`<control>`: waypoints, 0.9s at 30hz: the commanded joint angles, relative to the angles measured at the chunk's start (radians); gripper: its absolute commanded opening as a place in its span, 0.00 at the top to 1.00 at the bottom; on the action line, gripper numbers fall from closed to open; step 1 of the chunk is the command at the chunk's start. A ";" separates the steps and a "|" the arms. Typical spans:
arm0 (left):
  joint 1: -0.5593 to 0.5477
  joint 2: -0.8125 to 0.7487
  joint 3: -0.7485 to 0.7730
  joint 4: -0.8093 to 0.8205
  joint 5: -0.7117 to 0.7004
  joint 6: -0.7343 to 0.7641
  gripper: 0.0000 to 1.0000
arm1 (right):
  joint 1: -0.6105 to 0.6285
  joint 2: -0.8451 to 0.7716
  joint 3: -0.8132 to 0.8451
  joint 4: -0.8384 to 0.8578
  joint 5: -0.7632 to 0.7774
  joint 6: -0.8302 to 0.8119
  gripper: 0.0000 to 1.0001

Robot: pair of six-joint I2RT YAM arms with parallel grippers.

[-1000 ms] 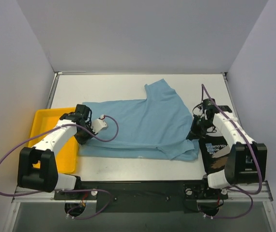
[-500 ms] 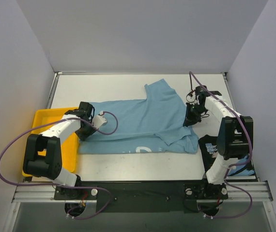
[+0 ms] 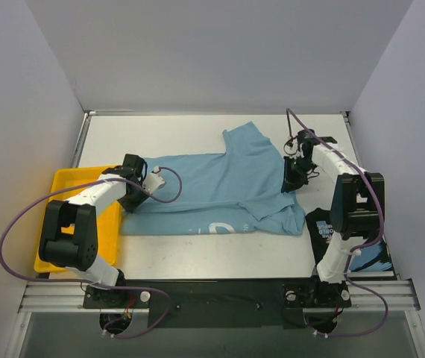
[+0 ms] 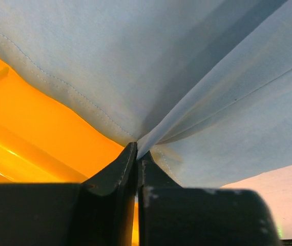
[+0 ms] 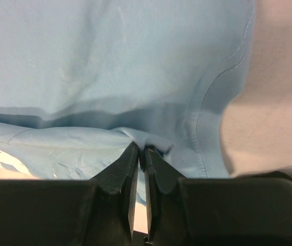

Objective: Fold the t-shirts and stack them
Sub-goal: Fold the flattened tshirt in 1/3 of the way

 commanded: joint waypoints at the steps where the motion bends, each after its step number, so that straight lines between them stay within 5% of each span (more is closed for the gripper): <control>1: 0.007 -0.006 0.044 0.070 -0.027 -0.019 0.74 | 0.006 0.010 0.054 -0.033 0.043 -0.020 0.88; 4: 0.007 0.000 0.058 0.150 -0.083 -0.058 0.62 | 0.017 0.023 0.097 -0.052 0.098 -0.015 0.73; 12: 0.013 0.040 0.243 0.202 -0.191 -0.105 0.50 | 0.022 -0.053 0.211 -0.163 0.284 0.045 0.61; 14: 0.010 0.024 0.269 0.144 -0.130 -0.101 0.55 | 0.020 -0.127 0.183 -0.203 0.298 0.083 0.60; 20: -0.086 -0.205 0.130 -0.098 0.363 0.109 0.60 | 0.025 -0.361 -0.117 -0.245 0.249 0.180 0.57; 23: -0.123 -0.237 0.044 -0.209 0.375 0.192 0.57 | 0.028 -0.401 -0.249 -0.240 0.250 0.206 0.56; 27: -0.123 -0.248 -0.083 -0.146 0.285 0.237 0.50 | 0.026 -0.398 -0.341 -0.185 0.235 0.224 0.57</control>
